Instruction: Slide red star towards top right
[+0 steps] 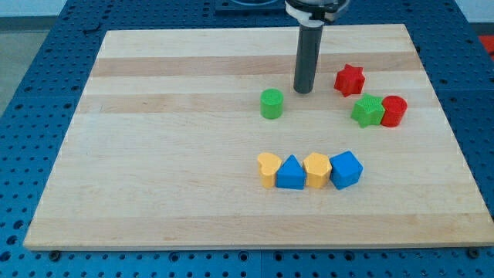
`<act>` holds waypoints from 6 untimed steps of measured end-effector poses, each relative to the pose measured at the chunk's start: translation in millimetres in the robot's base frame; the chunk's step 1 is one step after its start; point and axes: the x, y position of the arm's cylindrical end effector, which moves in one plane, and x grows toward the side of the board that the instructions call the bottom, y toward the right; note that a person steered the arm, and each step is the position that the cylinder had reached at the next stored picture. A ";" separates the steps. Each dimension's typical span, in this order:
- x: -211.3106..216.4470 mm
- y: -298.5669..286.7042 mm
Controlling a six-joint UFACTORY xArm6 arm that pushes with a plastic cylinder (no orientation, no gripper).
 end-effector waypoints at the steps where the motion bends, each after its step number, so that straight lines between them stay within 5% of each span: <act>1: 0.1 13.9; 6: -24.4 78.0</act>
